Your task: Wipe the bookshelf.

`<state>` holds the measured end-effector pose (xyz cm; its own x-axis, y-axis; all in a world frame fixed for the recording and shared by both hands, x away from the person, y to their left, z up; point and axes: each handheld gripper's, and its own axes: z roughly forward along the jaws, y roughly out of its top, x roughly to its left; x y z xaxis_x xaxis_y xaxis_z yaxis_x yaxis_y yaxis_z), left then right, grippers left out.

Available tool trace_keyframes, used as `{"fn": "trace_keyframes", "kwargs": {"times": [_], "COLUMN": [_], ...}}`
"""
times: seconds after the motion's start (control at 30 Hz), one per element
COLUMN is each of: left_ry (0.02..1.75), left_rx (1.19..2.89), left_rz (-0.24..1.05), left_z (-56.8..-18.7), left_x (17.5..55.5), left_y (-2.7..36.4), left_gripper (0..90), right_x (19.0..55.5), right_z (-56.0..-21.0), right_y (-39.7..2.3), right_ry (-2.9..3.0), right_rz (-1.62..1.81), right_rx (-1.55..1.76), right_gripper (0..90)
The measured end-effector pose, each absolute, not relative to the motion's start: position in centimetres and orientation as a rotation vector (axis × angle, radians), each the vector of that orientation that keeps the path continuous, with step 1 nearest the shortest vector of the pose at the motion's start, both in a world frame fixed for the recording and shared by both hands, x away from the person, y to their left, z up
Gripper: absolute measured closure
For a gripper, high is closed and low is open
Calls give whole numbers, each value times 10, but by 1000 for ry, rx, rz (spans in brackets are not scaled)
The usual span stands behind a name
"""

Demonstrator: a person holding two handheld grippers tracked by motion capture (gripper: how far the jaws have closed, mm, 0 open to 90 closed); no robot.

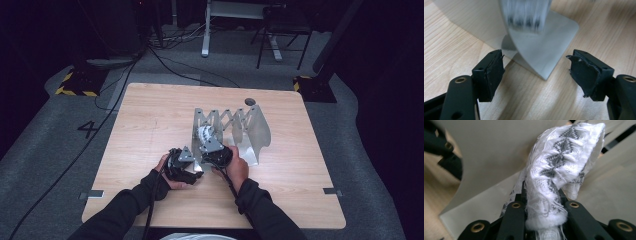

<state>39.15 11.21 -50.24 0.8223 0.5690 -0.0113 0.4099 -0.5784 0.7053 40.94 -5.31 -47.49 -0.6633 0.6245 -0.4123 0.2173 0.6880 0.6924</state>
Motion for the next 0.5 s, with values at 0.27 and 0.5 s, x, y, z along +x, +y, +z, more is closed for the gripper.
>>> {"fn": "trace_keyframes", "kwargs": {"times": [0.27,0.5], "left_ry": [708,703], "left_rx": [2267,2271], "left_rz": [285,289], "left_z": [-503,-503], "left_x": [392,392], "left_y": [112,112], "left_gripper": [269,268], "right_x": [405,397], "right_z": [-501,-497], "right_y": [-53,-55], "right_ry": [2329,2404], "right_rz": [918,902], "right_rx": [748,686], "right_gripper": [791,792]}}
